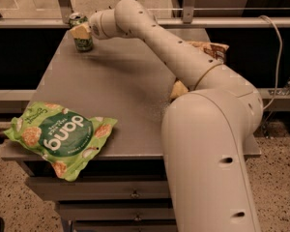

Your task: Knock green can over

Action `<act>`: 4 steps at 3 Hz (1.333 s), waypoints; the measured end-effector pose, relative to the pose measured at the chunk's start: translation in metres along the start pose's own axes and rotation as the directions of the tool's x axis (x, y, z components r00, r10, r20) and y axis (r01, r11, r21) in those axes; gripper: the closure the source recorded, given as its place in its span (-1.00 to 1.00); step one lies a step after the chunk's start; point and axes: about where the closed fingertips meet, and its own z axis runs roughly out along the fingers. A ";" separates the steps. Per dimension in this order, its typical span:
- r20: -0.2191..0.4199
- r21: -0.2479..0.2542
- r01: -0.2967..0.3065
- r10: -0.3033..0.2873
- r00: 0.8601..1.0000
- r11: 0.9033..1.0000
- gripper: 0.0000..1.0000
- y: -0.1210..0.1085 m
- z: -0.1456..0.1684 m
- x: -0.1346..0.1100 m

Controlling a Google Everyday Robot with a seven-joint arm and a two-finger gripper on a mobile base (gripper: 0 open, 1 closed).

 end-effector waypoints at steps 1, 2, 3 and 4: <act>-0.013 0.018 0.051 -0.051 0.999 0.999 0.98 -0.011 -0.056 -0.013; -0.062 0.030 0.154 -0.152 0.986 0.988 1.00 -0.023 -0.129 -0.038; -0.136 -0.025 0.239 -0.240 0.961 0.971 1.00 -0.024 -0.167 -0.045; -0.190 -0.116 0.306 -0.324 0.927 0.945 1.00 -0.021 -0.181 -0.045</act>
Offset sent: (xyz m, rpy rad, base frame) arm -0.1116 -0.1799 0.1135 -0.3600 -0.0598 0.1226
